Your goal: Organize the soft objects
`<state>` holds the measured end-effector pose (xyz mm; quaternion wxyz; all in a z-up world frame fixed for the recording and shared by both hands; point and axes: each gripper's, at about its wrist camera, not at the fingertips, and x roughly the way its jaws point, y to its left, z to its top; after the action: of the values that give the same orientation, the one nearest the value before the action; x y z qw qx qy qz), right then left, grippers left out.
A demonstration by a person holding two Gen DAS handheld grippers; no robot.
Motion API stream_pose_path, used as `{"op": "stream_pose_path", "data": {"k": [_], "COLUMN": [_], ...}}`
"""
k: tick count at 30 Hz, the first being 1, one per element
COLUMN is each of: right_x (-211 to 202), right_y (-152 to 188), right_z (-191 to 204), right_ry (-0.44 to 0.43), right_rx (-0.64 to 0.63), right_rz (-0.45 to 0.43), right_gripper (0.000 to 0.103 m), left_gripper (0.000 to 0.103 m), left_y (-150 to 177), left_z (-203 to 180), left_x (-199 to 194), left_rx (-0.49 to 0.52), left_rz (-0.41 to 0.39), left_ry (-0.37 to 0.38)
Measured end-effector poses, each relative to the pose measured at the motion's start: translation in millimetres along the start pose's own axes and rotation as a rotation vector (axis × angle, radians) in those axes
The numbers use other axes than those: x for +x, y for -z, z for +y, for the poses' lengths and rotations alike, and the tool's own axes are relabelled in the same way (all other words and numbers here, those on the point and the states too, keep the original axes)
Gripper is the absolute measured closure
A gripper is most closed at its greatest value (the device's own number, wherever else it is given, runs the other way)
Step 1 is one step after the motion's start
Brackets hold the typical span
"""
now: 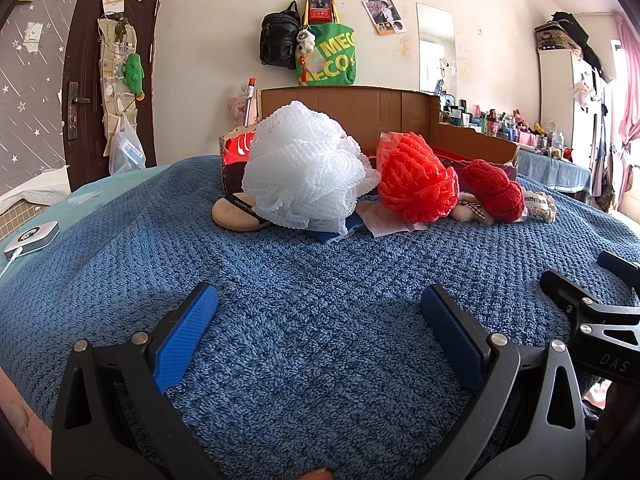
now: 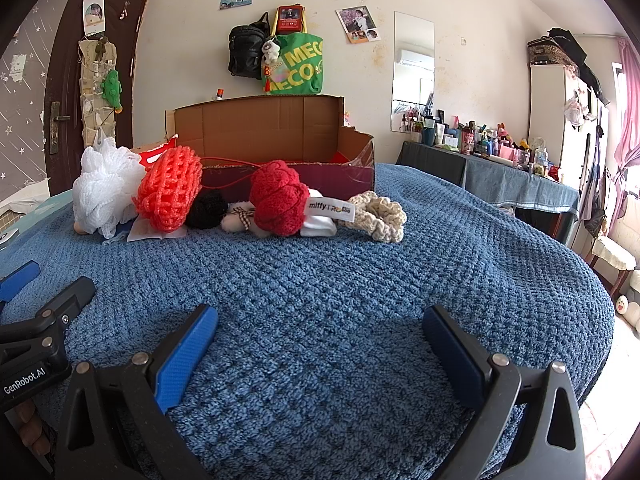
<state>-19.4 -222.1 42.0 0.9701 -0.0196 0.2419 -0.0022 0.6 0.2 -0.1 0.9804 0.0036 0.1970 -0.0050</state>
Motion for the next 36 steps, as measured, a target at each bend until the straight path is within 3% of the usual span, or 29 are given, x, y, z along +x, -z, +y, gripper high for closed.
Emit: {"op": "stream_pose_path", "data": {"k": [17, 29, 36], "right_x": [4.2, 5.7, 20.9], "right_y": [-22.0, -53.1, -81.4], "right_z": [-5.6, 0.7, -0.1], "right_ry": [-0.02, -0.014, -0.031], "right_rx": [0.053, 0.024, 0.025], "right_rz": [0.019, -0.022, 0.022], "right_gripper": [0.0, 0.0, 0.0], "left_gripper": [0.0, 0.0, 0.0], "left_y": [-14.9, -44.6, -71.0], "left_z": [-2.2, 8.4, 17.1], "left_x": [-5.7, -0.4, 7.8], "left_rx": [0.006, 0.018, 0.036], "left_rz": [-0.023, -0.01, -0.009], "left_ry": [-0.001, 0.031, 0.033]}}
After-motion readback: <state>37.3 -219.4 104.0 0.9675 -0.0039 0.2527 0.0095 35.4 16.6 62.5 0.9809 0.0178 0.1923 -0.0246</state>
